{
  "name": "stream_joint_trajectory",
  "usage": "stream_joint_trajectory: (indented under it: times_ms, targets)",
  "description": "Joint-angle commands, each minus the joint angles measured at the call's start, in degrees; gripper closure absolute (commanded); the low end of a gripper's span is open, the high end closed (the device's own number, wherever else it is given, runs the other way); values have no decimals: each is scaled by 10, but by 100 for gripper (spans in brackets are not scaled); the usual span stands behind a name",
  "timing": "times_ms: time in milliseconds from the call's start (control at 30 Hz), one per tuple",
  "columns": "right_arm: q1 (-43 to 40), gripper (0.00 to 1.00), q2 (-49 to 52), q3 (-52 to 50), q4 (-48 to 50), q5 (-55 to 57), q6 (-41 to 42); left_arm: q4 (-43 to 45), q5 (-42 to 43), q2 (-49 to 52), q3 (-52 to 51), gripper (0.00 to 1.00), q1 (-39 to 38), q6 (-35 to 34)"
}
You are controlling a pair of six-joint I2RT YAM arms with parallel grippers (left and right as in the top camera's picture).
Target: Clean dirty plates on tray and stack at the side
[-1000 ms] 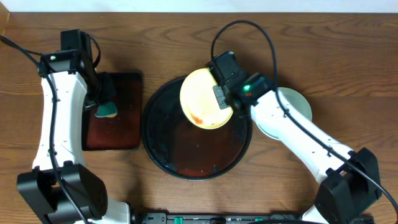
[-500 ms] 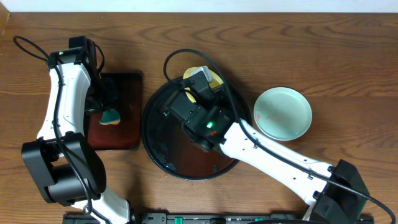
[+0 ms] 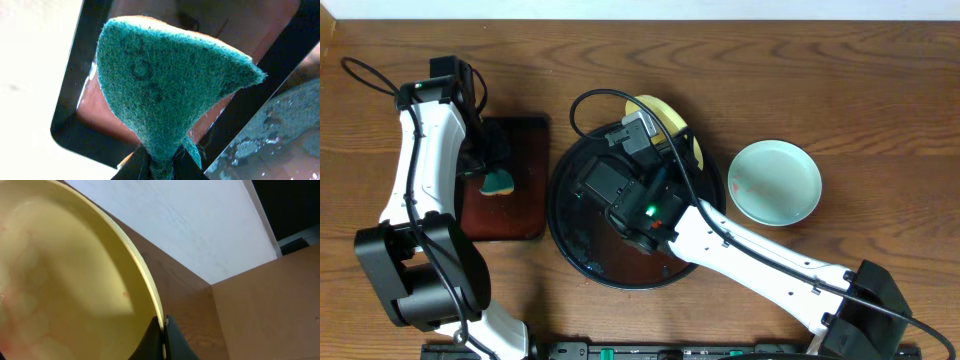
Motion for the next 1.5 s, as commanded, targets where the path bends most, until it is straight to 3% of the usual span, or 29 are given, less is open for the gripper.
stream_joint_trajectory:
  times_ms: [0,100,167,333,433,600,800,1200,1467]
  targets:
    - [3,99,-5,2,-1,30,1,14,1,5,-9,85,1,3]
    - [3,99,-5,2,0,30,1,26,1,5,-9,83,1,3]
    - [3,99,-5,2,0,29,1,31,1,5,-9,73,1,4]
    - [3,99,-5,2,1,30,1,31,1,5,-9,36,1,4]
    - [5,99,-5,2,3,30,1,31,1,5,-9,27,1,3]
    - [13,99,-5,2,4,53,1,31,1,5,-9,25,1,3]
    - [39,99,-5,2,44,159,1,31,1,5,-9,25,1,3]
    - [44,99,-9,2,42,135,5,32,1,5,-9,24,1,3]
    - [42,99,-20,2,25,5,5,22,1,2,-8,24,1,3]
